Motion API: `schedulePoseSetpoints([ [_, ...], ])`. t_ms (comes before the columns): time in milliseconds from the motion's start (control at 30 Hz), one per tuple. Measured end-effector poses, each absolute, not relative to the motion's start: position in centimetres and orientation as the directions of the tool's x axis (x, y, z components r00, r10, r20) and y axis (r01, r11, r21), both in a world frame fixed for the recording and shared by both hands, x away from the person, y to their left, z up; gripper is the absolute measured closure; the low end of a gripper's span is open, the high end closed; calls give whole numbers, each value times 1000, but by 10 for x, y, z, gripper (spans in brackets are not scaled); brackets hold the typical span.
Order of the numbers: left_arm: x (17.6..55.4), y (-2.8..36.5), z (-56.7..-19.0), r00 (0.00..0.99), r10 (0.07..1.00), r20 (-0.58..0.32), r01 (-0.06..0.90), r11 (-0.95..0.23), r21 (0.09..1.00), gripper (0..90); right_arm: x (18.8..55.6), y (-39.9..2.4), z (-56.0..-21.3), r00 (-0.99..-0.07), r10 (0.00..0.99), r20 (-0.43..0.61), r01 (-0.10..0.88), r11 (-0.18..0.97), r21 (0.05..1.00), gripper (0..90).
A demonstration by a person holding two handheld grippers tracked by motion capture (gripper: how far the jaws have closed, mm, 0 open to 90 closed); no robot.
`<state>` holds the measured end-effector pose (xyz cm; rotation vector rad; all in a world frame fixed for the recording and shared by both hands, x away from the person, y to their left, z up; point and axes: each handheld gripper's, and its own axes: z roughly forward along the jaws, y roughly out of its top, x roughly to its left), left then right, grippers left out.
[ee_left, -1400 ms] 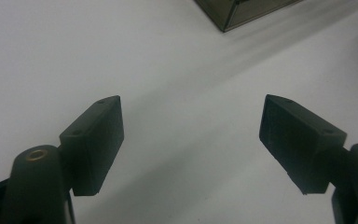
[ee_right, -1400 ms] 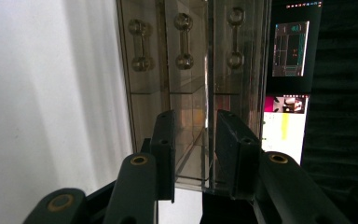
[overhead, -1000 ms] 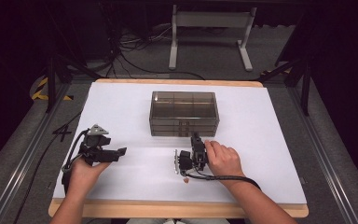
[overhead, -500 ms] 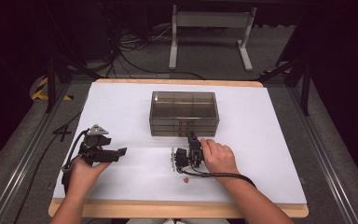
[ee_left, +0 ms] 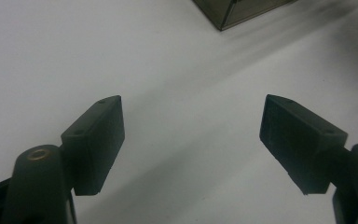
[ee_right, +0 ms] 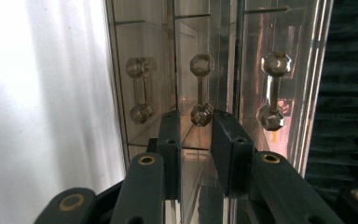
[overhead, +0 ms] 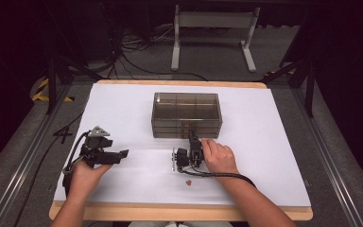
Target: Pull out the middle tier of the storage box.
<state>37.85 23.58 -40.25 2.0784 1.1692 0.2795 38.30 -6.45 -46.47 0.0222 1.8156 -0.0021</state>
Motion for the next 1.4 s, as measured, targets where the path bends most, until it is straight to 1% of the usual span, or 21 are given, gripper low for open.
schedulePoseSetpoints([
  [233, 379, 235, -403, 563, 812, -153, 655, -326, 682, 225, 385, -63, -468, -215, 11, -977, 18, 1000, 7, 747],
  [267, 379, 235, -403, 564, 811, -155, 655, -325, 683, 224, 385, -62, -468, -209, 12, -978, 19, 1000, 8, 762],
  [300, 379, 236, -403, 565, 811, -154, 654, -326, 682, 224, 386, -62, -467, -202, -13, -979, 6, 1000, -15, 778],
  [333, 379, 236, -403, 566, 810, -153, 654, -328, 682, 225, 386, -61, -467, -195, -11, -981, 9, 1000, -13, 787],
  [367, 378, 236, -403, 565, 810, -154, 654, -327, 682, 225, 386, -61, -467, -198, 4, -980, 16, 1000, 1, 788],
  [433, 378, 236, -402, 564, 812, -153, 654, -325, 683, 225, 386, -60, -466, -204, -3, -979, 18, 1000, -6, 790],
  [467, 378, 236, -402, 564, 812, -153, 653, -325, 684, 225, 386, -61, -467, -202, 13, -979, 22, 1000, 9, 792],
  [600, 378, 236, -402, 564, 812, -152, 652, -325, 685, 225, 384, -60, -466, -205, -10, -979, 12, 1000, -12, 794],
  [633, 378, 236, -402, 565, 811, -152, 652, -325, 685, 225, 383, -61, -467, -209, 4, -978, 20, 1000, 0, 794],
  [667, 378, 237, -401, 569, 809, -150, 651, -331, 684, 225, 382, -60, -466, -207, -13, -978, 12, 1000, -16, 794],
  [967, 378, 237, -401, 569, 809, -149, 650, -330, 685, 225, 371, -61, -462, -224, -6, -975, 11, 1000, -9, 793],
  [1167, 378, 235, -401, 566, 810, -152, 652, -327, 684, 225, 362, -61, -460, -224, -28, -974, -6, 1000, -28, 794],
  [1400, 378, 235, -402, 566, 810, -151, 653, -330, 681, 225, 356, -65, -462, -232, -12, -973, -14, 1000, -9, 791],
])
